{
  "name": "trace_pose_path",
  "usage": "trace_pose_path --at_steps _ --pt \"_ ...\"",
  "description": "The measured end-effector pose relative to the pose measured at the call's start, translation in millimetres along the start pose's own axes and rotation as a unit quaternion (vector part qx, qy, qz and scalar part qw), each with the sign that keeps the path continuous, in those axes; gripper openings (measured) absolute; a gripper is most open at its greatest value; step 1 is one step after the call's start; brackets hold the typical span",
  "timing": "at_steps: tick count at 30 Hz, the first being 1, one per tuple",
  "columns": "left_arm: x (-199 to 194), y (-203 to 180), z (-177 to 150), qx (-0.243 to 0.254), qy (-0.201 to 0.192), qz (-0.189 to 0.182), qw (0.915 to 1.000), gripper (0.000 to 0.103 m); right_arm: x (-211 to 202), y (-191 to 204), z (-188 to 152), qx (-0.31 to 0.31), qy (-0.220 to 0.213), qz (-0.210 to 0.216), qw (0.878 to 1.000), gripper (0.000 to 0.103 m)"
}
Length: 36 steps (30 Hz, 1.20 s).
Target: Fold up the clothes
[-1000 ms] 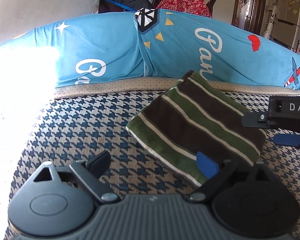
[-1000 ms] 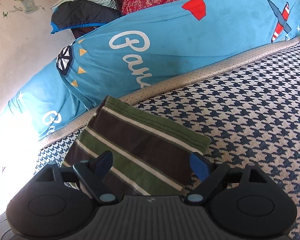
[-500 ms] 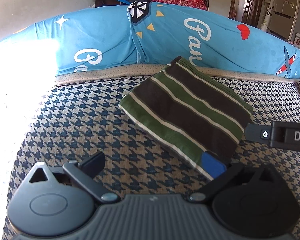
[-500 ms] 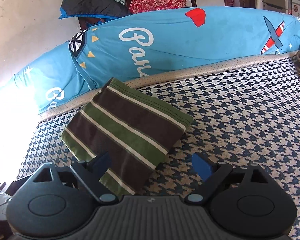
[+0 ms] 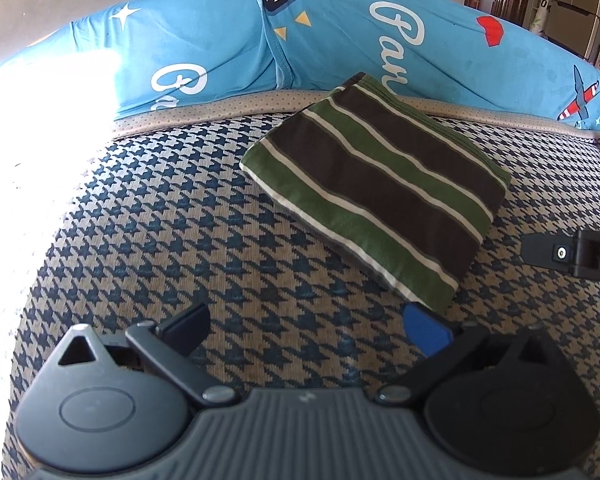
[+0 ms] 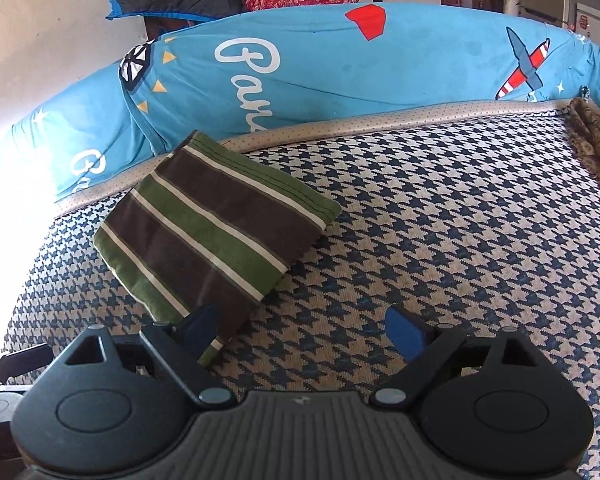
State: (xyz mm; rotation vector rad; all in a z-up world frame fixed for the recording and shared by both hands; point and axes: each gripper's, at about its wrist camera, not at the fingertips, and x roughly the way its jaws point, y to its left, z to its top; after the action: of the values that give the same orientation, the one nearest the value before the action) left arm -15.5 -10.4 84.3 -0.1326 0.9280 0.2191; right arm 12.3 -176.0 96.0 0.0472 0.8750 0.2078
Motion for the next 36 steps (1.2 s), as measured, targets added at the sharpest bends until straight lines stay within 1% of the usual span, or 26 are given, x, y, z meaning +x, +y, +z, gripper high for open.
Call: trace_pose_path --at_steps 2,4,12,17,29,36 --pt "1.1 1.4 -0.4 -0.005 0.006 0.0 1.0 0.103 0.5 -0.6 -1.3 -0.001 0.004 0.003 1.0 0.09" --pt "0.9 2.9 0.3 -0.012 0.011 -0.009 0.9998 0.103 0.8 1.2 -2.8 -0.008 0.006 0.002 1.0 0.09" --pt "2.3 2.8 3.4 -0.023 0.01 -0.013 0.9996 0.103 7.9 9.7 -5.0 -0.037 0.017 -0.009 0.999 0.09" --pt "4.7 0.9 3.0 -0.018 0.013 -0.01 0.9997 0.103 10.7 11.9 -4.4 -0.043 0.021 -0.01 0.999 0.09" --pt "2.8 1.1 3.8 -0.007 0.003 -0.004 1.0 0.103 15.3 15.4 -5.7 -0.06 0.028 -0.009 0.998 0.09" --pt "5.6 0.6 3.3 -0.001 0.009 -0.002 1.0 0.103 16.8 15.3 -6.3 -0.066 0.032 -0.01 0.997 0.09"
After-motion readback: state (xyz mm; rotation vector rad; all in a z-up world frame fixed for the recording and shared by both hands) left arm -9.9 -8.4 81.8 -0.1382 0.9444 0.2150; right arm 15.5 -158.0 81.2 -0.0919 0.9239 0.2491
